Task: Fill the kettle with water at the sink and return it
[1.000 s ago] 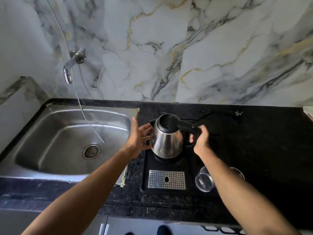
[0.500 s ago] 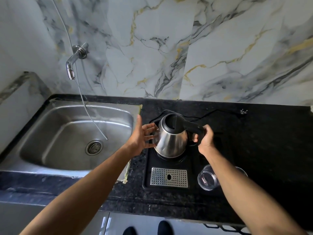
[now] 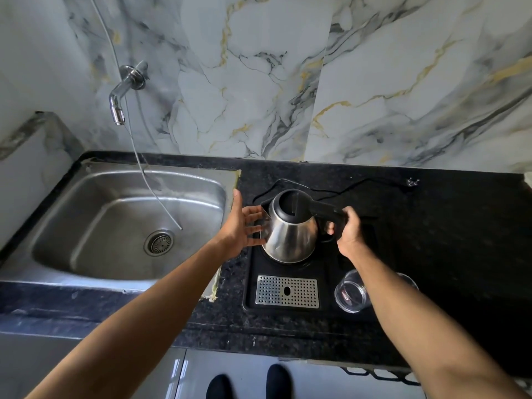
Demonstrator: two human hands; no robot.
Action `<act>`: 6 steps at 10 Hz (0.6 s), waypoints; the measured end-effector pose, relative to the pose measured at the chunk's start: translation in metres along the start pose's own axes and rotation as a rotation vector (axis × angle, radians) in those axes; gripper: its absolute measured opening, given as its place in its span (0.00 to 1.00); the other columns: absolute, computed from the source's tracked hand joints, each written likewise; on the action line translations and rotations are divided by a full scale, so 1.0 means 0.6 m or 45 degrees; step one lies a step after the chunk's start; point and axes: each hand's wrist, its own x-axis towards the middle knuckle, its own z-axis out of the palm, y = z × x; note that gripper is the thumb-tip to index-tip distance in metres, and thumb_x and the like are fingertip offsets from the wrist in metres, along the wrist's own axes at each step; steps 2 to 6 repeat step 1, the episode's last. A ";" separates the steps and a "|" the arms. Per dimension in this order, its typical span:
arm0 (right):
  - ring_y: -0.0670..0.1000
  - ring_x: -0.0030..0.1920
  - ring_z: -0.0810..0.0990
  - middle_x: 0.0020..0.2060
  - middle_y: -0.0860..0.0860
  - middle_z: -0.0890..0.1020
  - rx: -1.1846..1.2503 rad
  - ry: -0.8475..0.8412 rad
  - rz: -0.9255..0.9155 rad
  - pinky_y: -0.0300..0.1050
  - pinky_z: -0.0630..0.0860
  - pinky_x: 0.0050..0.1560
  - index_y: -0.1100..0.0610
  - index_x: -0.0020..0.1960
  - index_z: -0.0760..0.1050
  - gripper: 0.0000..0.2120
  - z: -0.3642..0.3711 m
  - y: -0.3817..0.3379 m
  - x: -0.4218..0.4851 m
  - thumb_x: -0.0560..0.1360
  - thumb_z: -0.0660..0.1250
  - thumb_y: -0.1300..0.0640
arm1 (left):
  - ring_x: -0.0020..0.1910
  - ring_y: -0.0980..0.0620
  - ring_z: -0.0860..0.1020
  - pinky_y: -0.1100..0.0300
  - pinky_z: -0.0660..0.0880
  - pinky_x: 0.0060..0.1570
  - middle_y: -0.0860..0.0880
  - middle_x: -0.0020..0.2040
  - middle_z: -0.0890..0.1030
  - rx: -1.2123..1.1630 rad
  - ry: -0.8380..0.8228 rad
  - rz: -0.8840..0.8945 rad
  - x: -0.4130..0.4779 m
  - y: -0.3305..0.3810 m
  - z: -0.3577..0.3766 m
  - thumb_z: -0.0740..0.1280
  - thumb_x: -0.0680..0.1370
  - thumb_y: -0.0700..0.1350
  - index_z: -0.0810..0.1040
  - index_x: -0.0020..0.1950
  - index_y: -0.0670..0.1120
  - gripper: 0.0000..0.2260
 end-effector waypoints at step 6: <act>0.52 0.34 0.76 0.32 0.53 0.79 0.019 -0.063 0.074 0.46 0.71 0.38 0.57 0.38 0.76 0.16 -0.007 -0.013 0.001 0.77 0.56 0.51 | 0.61 0.41 0.75 0.38 0.77 0.54 0.47 0.59 0.78 0.028 -0.062 -0.009 -0.006 0.005 -0.006 0.48 0.69 0.78 0.77 0.57 0.50 0.38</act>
